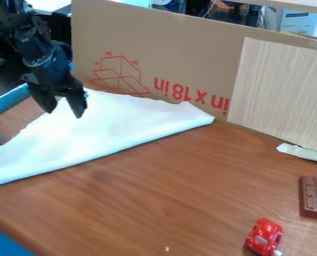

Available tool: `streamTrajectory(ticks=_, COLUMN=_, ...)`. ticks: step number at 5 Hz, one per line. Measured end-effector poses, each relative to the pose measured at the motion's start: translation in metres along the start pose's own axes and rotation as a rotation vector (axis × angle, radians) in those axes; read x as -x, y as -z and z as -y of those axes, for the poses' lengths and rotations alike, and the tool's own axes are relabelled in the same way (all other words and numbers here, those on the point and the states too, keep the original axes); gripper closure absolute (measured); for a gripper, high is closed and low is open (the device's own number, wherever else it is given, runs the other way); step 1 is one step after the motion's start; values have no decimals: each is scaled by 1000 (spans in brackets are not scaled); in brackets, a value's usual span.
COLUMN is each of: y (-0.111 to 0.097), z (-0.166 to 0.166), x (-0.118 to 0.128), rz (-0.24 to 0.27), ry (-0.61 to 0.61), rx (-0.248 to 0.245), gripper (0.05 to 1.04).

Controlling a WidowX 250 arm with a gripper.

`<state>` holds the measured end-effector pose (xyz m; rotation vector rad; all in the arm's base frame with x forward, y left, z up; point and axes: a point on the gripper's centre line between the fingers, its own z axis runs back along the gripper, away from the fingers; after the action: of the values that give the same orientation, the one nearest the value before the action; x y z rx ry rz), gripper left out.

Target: Unfold the cloth from left to righ

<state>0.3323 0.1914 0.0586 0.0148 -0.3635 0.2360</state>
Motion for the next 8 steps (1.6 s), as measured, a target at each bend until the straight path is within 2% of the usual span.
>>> streamTrajectory(ticks=2, y=15, z=-17, x=-36, rz=3, ry=-105, rx=6, gripper=83)
streamTrajectory(ticks=4, y=34, z=-27, x=-52, rz=13, ry=-156, rx=48, gripper=83)
streamTrajectory(ticks=6, y=40, z=-33, x=-71, rz=69, ry=-218, rx=46, gripper=84)
streamTrajectory(ticks=7, y=40, z=-40, x=-82, rz=88, ry=-246, rx=25, gripper=83)
streamTrajectory(ticks=8, y=51, z=-46, x=-86, rz=82, ry=-276, rx=4, gripper=84)
